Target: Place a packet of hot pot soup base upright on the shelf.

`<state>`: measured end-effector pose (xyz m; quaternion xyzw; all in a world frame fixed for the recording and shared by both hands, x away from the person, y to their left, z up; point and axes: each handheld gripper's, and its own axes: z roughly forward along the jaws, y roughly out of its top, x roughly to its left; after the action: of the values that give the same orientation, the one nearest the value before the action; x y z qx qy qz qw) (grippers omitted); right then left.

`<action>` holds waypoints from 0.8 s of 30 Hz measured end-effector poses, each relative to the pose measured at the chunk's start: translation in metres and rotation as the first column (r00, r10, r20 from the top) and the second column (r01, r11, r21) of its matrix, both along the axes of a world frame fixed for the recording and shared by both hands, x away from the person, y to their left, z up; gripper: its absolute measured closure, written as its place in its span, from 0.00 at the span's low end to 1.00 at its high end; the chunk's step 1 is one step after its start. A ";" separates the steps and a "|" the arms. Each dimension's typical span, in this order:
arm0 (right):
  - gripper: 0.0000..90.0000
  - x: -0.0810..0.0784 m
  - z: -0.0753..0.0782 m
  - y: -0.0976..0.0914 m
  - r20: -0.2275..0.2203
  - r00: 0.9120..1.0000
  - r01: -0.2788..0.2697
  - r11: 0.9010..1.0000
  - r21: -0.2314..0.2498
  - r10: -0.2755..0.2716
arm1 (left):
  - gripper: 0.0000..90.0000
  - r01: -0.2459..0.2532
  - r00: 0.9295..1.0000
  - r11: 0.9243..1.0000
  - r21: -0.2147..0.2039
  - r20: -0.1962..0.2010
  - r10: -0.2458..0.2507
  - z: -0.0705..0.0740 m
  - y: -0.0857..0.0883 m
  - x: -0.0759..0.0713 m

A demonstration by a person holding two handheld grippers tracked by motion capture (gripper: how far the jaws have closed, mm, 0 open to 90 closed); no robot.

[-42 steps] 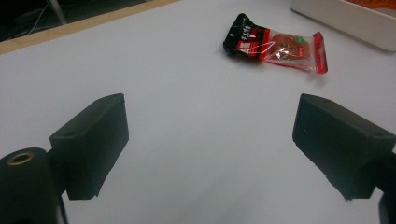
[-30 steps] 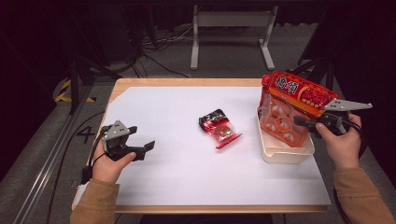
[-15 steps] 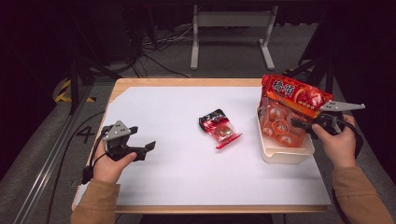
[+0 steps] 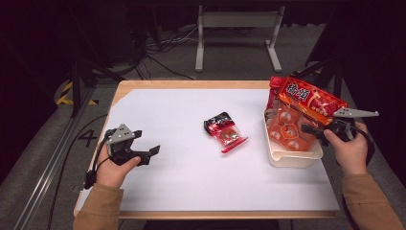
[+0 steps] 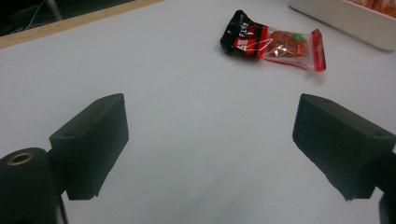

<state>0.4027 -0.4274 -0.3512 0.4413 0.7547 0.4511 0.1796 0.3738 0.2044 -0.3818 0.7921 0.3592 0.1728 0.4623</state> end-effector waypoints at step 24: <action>0.25 -0.015 0.014 -0.007 0.120 0.989 0.091 0.995 -0.044 -0.085 | 0.13 -0.004 1.000 1.000 -0.010 -0.006 0.004 -0.001 0.002 0.000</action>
<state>0.3881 -0.4348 -0.3371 0.4420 0.7334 0.4494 0.2544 0.3738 0.2061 -0.3826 0.7896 0.3629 0.1698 0.4647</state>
